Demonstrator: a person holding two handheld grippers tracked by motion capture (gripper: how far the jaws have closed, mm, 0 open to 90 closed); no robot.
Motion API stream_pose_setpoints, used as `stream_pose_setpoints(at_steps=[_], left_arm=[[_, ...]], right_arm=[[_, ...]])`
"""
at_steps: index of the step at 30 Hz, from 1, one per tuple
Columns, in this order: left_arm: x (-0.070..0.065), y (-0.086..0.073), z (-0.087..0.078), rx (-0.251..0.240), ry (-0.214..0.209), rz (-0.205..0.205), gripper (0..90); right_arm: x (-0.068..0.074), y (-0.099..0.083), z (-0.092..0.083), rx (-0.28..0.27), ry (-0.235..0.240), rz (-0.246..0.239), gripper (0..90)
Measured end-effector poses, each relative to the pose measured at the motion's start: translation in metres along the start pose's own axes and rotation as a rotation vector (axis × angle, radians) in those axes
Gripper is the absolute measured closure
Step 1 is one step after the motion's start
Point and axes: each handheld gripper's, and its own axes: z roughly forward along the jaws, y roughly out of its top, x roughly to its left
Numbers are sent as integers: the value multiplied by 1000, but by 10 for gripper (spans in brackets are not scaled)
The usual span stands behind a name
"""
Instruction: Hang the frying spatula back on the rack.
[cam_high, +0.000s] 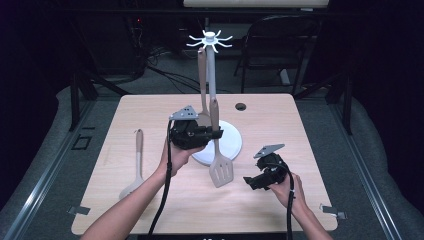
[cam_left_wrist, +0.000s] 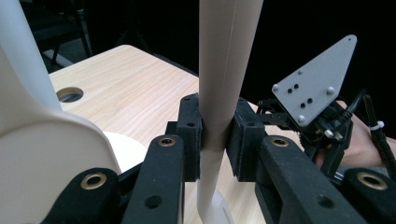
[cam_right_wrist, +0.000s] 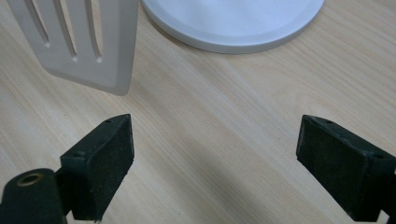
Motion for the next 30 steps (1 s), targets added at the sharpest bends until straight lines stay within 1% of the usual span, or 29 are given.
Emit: stream_pose_setpoints(at_steps=[7, 8, 9, 10, 11, 14, 16, 17, 19, 30], left_arm=[[3, 9, 2, -1, -2, 9, 773], [4, 13, 3, -1, -2, 17, 773], [4, 13, 3, -1, -2, 17, 773], [5, 17, 4, -2, 0, 18, 773], [5, 17, 4, -2, 0, 18, 773], [6, 22, 4, -4, 1, 17, 773], [8, 27, 4, -7, 5, 23, 773], [9, 29, 4, -5, 4, 25, 773], [10, 31, 4, -6, 5, 28, 773], [15, 49, 5, -18, 29, 35, 773]], right_arm=[[0, 0, 0, 0, -1, -1, 109], [0, 0, 0, 2, 0, -3, 109], [0, 0, 0, 2, 0, -3, 109], [0, 0, 0, 11, -1, -9, 109], [0, 0, 0, 13, -2, -9, 110], [0, 1, 0, 13, -3, -10, 110], [0, 0, 0, 9, -7, -8, 110], [0, 0, 0, 3, -1, -2, 110], [0, 0, 0, 4, -2, -2, 110], [-1, 0, 1, 10, 0, -4, 109]])
